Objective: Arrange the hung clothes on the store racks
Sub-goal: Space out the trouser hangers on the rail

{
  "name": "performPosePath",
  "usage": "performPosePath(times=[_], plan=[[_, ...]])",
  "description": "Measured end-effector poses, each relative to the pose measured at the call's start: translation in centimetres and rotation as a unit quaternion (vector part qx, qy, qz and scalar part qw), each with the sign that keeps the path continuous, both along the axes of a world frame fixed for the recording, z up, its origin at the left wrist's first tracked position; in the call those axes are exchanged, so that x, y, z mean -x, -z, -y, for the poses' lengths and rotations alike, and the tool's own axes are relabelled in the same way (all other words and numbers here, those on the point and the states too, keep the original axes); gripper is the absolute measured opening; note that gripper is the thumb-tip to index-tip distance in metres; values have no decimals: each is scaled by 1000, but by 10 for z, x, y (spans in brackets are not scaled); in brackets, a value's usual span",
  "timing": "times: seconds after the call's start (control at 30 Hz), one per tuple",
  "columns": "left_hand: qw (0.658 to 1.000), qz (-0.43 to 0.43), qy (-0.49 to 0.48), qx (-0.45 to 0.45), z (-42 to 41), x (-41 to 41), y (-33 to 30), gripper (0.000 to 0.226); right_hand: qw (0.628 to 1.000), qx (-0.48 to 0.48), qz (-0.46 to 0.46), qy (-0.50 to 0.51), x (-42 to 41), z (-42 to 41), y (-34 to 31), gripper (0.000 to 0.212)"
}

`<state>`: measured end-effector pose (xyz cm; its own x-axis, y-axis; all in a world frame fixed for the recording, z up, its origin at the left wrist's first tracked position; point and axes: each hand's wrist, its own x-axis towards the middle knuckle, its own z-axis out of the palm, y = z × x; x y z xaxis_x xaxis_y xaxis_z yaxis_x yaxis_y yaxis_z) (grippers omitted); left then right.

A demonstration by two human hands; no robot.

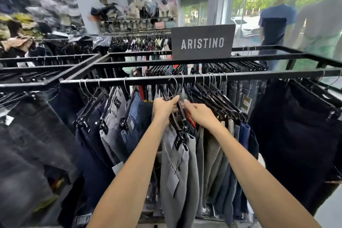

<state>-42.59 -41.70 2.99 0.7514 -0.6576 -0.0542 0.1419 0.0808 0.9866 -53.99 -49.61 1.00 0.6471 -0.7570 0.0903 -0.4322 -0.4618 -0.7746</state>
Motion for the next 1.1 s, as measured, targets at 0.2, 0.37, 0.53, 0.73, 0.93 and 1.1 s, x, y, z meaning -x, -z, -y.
performPosePath(times=[0.2,0.37,0.53,0.73,0.93,1.1], plan=[[1000,-11,24,-9,24,-39,0,26,999,-38,3,25,-28,-3,-6,66],[997,-50,52,1,38,-60,5,19,997,-14,-42,57,-55,2,-14,53],[994,-66,85,3,47,-79,8,29,994,-16,-76,78,-70,8,-10,51],[991,-79,112,-5,53,-85,14,28,991,-41,-81,94,-80,15,4,44],[989,-59,129,-36,52,-99,18,38,993,-64,-68,78,-75,13,9,46],[986,-30,141,-81,55,-112,14,63,990,-50,-88,98,-73,6,10,43]])
